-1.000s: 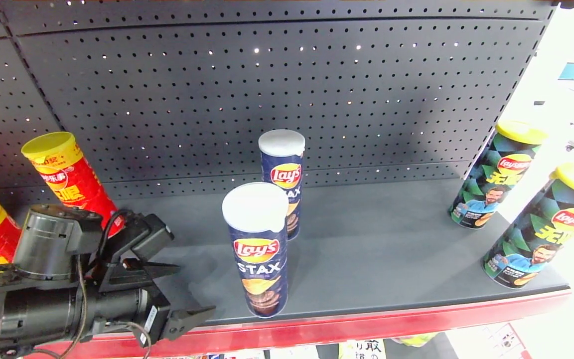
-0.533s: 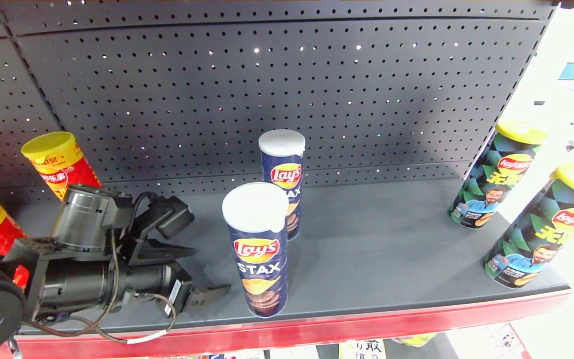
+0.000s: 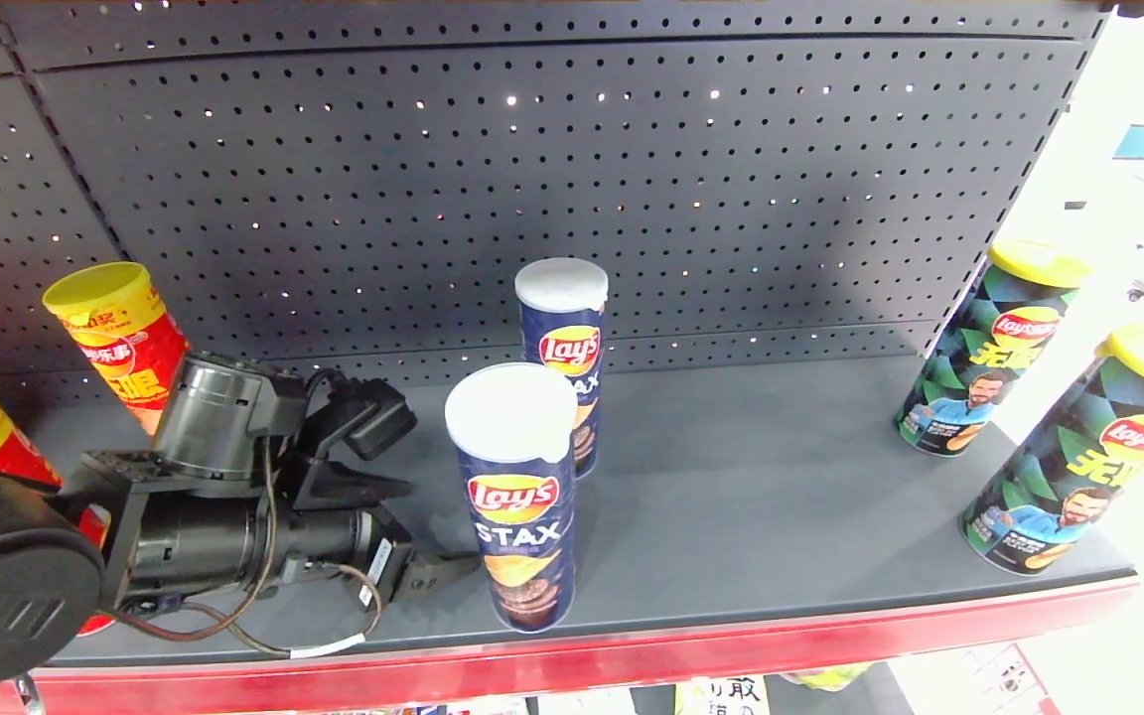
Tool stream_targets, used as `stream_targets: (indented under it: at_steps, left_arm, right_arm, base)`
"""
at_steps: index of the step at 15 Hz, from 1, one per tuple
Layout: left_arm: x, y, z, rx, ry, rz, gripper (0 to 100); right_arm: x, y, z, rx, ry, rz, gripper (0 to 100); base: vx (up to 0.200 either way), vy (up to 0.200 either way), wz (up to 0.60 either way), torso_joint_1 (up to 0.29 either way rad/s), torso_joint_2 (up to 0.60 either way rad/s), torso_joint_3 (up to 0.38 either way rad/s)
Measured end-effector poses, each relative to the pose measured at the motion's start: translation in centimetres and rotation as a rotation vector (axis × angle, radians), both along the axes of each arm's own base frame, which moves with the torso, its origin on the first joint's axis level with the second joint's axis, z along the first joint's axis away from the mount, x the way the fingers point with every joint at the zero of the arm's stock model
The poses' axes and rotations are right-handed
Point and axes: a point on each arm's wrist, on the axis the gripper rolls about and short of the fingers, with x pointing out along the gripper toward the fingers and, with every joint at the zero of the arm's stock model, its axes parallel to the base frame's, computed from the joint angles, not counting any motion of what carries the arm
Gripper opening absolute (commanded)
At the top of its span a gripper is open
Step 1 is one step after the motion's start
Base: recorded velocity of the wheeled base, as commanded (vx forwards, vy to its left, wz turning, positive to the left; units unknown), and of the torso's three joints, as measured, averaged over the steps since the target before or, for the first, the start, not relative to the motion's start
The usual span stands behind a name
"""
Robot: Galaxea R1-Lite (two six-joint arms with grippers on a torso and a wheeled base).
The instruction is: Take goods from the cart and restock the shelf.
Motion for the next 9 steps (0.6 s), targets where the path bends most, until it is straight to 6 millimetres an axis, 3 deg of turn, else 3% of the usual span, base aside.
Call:
stream_targets:
  at_steps: [9]
  left_arm:
    - [0.95, -0.85, -0.01, -0.002, -0.003, -0.013, 100]
  right_arm:
    - [0.08, 0.03, -0.19, -0.003, 0.007, 0.000, 100]
  base:
    - [0.000, 0.000, 0.00, 0.000, 0.00, 0.000]
